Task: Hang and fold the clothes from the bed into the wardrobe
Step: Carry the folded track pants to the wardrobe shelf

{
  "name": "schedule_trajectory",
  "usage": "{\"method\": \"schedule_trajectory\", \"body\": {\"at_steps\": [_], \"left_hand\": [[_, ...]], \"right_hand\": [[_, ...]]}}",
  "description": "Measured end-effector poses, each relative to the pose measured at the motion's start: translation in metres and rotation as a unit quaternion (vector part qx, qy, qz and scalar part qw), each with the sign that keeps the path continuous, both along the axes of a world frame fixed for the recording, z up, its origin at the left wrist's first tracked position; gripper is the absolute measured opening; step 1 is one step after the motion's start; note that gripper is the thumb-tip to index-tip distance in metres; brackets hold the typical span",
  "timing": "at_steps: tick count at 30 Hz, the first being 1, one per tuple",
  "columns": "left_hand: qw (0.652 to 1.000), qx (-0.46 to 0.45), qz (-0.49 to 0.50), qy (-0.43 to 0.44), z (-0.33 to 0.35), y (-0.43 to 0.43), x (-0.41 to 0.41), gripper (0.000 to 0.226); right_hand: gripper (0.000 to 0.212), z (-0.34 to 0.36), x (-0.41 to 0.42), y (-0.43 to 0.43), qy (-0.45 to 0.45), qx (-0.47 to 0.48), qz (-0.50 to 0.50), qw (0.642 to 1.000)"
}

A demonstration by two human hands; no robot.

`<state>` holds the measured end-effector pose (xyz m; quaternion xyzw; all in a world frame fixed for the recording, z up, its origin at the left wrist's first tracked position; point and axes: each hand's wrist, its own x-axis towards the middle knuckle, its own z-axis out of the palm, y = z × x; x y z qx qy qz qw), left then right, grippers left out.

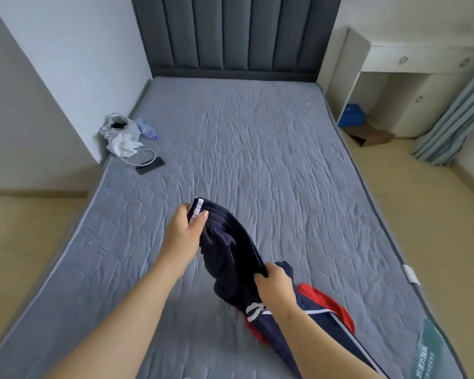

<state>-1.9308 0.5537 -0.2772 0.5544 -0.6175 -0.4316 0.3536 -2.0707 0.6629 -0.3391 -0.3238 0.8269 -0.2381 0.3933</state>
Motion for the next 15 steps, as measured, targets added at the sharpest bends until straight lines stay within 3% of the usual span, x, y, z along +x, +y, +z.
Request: {"method": "schedule_trajectory", "body": {"at_steps": [7,15], "left_hand": [[0.979,-0.115,0.142,0.089,0.058,-0.022,0.033,0.015],[0.927,-0.253,0.125,0.247,0.170,-0.027,0.044,0.009]], "right_hand": [[0.013,0.100,0.007,-0.068,-0.041,-0.269,-0.046,0.961],[0.008,0.240,0.009,-0.092,-0.079,-0.541,-0.058,0.835]]}}
